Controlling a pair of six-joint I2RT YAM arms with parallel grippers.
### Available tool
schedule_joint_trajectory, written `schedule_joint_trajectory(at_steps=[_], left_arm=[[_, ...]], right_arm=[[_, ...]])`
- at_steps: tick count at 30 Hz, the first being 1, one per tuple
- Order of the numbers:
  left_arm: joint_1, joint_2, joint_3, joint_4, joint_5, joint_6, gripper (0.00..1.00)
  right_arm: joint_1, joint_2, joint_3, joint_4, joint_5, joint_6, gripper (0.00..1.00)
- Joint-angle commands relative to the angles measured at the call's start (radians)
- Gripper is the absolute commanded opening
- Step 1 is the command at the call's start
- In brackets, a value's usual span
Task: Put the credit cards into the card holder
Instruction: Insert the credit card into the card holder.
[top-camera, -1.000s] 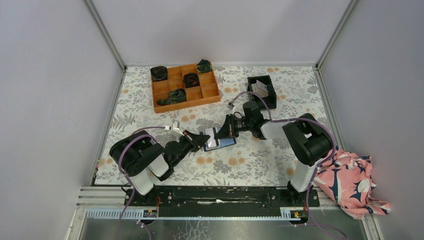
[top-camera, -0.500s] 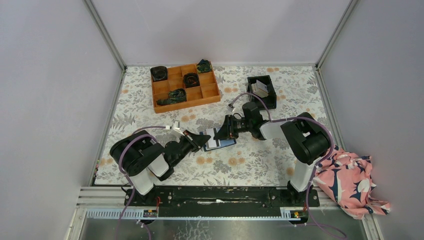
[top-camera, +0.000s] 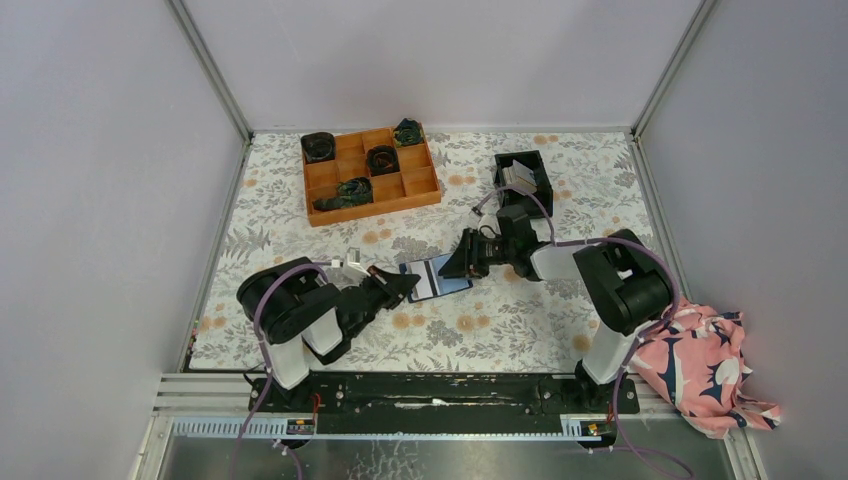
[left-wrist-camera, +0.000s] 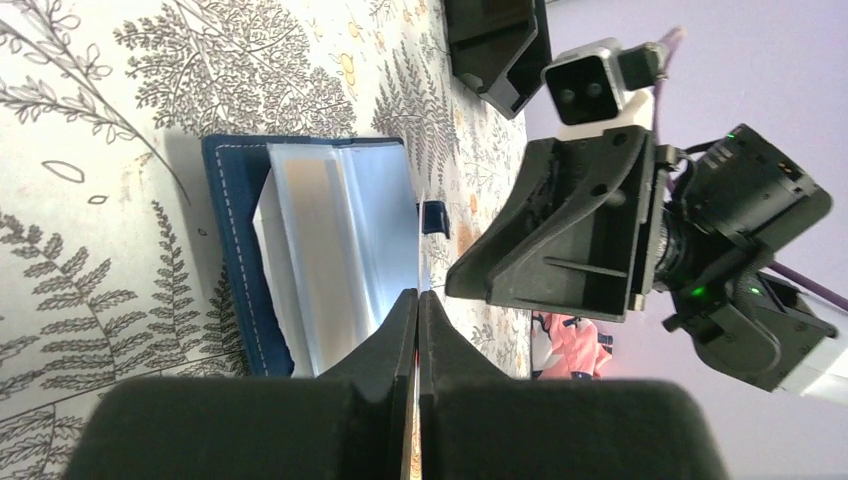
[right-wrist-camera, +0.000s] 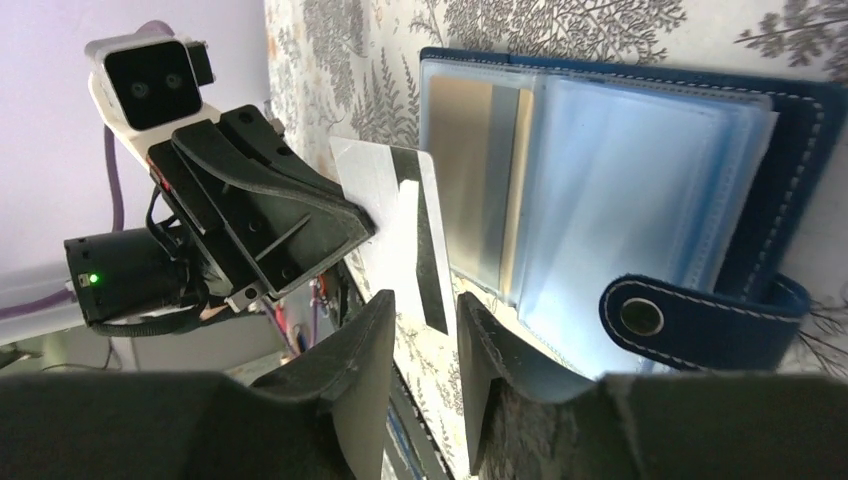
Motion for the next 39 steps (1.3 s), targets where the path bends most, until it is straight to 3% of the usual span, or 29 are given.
schedule_joint_trajectory(at_steps=[1, 19, 29, 39], left_arm=[[-0.021, 0.021, -0.001, 0.059, -0.09, -0.031, 0.0], [-0.056, 0.047, 0.063, -0.023, -0.147, -0.036, 0.0], [-0.081, -0.048, 0.104, -0.227, -0.209, 0.029, 0.0], [-0.101, -0.046, 0.128, -0.293, -0.231, 0.026, 0.0]], right_arm=[[-0.004, -0.086, 0.037, -0.13, 0.107, -0.119, 0.36], [0.008, -0.091, 0.13, -0.39, 0.334, -0.304, 0.31], [0.012, -0.092, 0.149, -0.441, 0.441, -0.336, 0.31], [0.014, -0.098, 0.145, -0.433, 0.46, -0.322, 0.31]])
